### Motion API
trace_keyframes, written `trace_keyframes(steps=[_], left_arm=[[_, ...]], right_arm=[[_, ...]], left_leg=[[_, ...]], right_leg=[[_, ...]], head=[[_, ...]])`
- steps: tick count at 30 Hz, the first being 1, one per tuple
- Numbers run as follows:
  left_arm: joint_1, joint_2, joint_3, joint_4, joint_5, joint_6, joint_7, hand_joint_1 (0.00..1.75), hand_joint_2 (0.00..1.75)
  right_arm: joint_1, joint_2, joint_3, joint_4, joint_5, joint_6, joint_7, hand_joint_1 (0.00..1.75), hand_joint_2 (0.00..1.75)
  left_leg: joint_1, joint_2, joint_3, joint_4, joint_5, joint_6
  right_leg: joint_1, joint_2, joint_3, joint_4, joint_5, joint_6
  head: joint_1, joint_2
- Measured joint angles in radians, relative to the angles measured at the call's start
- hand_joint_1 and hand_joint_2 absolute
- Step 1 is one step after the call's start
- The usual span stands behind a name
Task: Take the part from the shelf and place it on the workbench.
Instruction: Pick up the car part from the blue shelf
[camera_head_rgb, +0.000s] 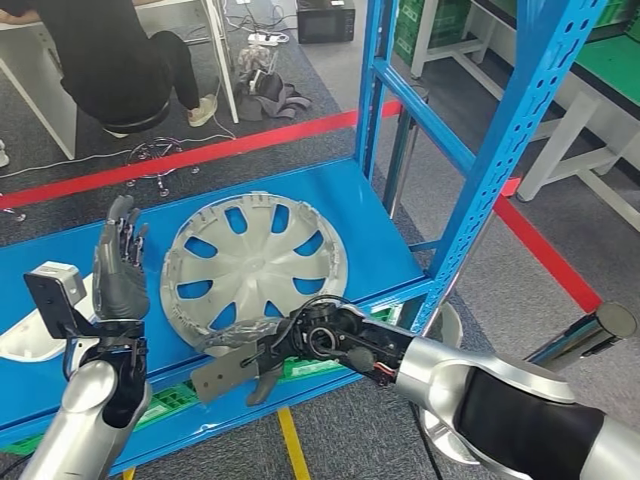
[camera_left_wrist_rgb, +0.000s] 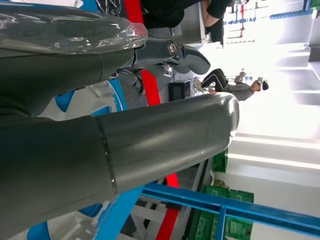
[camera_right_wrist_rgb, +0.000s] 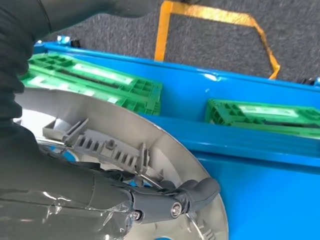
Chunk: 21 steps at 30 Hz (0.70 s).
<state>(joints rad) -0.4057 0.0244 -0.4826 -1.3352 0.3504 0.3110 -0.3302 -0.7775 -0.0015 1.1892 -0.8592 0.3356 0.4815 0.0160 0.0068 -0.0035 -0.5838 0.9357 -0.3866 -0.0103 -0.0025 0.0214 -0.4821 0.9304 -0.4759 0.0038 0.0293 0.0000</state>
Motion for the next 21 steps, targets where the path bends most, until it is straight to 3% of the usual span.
trace_keyframes(steps=[5, 13, 21], left_arm=[[0.002, 0.002, 0.000, 0.000, 0.000, 0.003, -0.006, 0.00, 0.00], [0.003, 0.004, 0.001, 0.000, 0.001, 0.011, -0.015, 0.00, 0.00], [0.003, 0.006, 0.001, 0.000, 0.004, 0.013, -0.016, 0.00, 0.00]], right_arm=[[-0.027, 0.000, 0.010, 0.036, 0.081, -0.047, -0.026, 0.00, 1.75], [-0.042, 0.000, 0.040, 0.103, 0.402, -0.225, -0.088, 0.00, 1.75], [-0.045, 0.000, 0.049, 0.140, 0.481, -0.272, -0.099, 0.00, 1.75]], left_leg=[[0.001, -0.002, 0.000, 0.000, 0.001, 0.000], [-0.001, -0.003, -0.001, 0.000, 0.001, 0.001], [0.000, -0.003, -0.001, 0.000, 0.001, 0.001]], right_leg=[[0.000, -0.002, 0.001, 0.000, 0.000, 0.000], [-0.001, -0.005, 0.002, 0.000, 0.000, 0.000], [-0.001, -0.005, 0.002, 0.000, 0.000, 0.000]], head=[[0.000, 0.000], [0.001, 0.000], [0.001, 0.000]])
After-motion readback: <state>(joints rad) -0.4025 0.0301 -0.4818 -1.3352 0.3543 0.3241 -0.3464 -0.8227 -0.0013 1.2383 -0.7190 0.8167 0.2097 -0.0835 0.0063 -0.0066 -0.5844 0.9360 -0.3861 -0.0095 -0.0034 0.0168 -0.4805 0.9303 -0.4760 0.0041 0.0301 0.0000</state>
